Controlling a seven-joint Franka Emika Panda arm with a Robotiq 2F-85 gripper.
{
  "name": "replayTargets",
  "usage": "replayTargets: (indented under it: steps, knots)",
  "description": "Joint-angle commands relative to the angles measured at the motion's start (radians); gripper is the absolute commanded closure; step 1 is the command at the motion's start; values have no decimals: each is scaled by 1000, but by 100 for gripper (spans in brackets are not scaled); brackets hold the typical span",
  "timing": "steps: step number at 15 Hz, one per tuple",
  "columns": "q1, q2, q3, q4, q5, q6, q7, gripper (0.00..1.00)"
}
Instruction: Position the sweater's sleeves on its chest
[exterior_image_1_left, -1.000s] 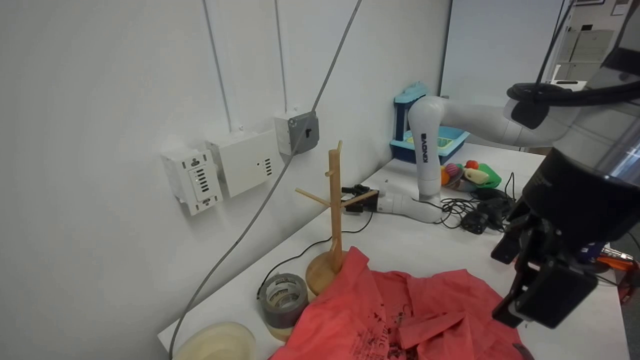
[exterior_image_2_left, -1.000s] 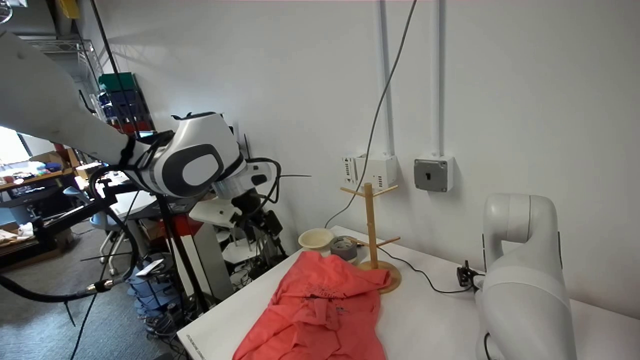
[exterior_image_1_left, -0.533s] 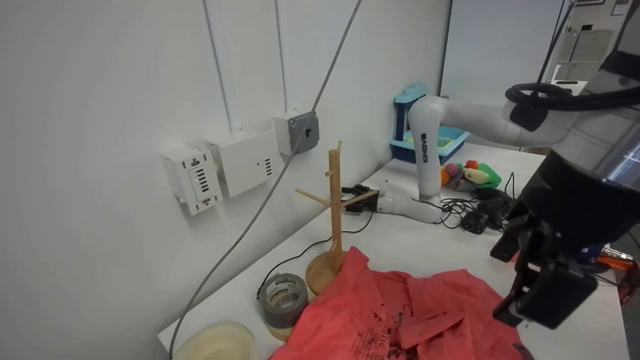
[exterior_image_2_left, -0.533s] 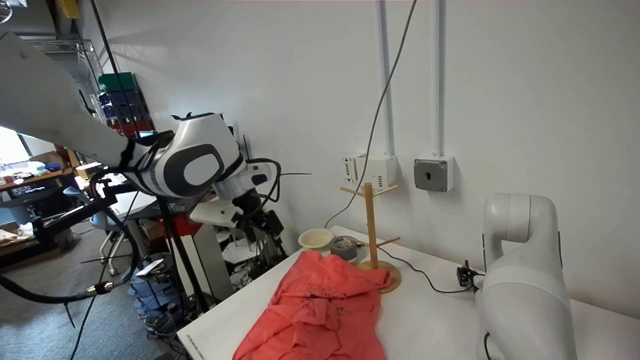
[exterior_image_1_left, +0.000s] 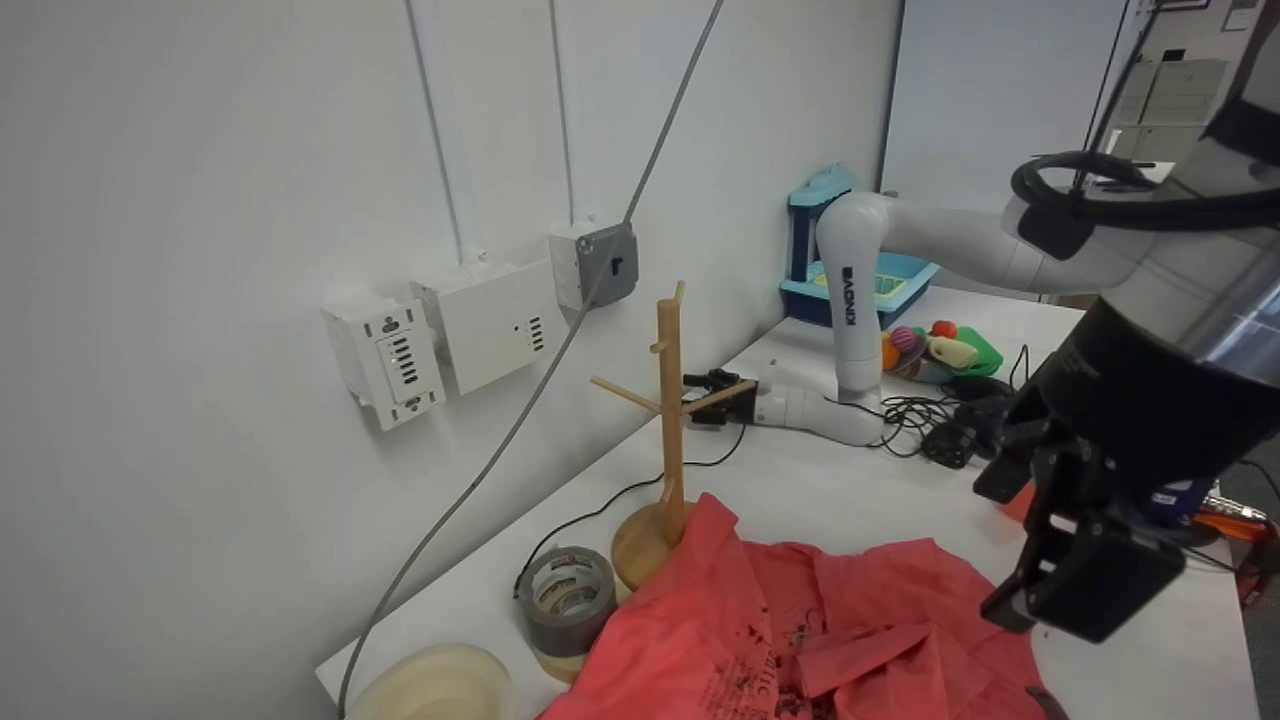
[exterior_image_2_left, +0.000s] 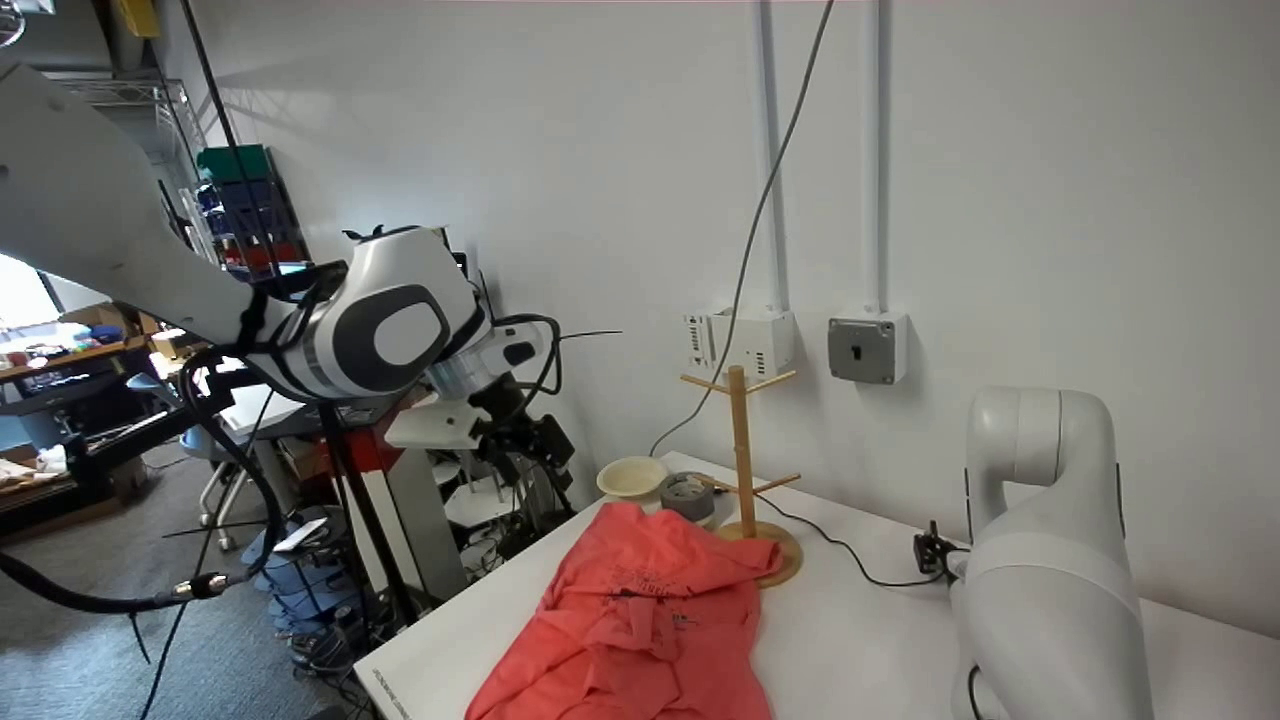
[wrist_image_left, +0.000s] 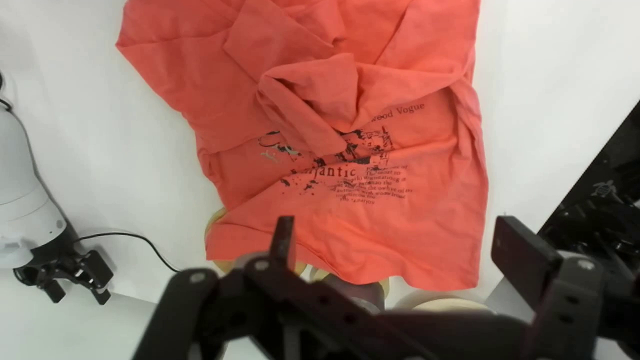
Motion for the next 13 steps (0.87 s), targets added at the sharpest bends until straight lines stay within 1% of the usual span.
replayTargets:
  steps: [1, 5, 6, 13]
  knots:
    - [11, 2, -12, -6, 9, 36, 28, 0]
    - [9, 3, -9, -6, 5, 47, 61, 0]
    - [12, 4, -12, 1, 7, 26, 33, 0]
    - [11, 4, -12, 1, 7, 27, 41, 0]
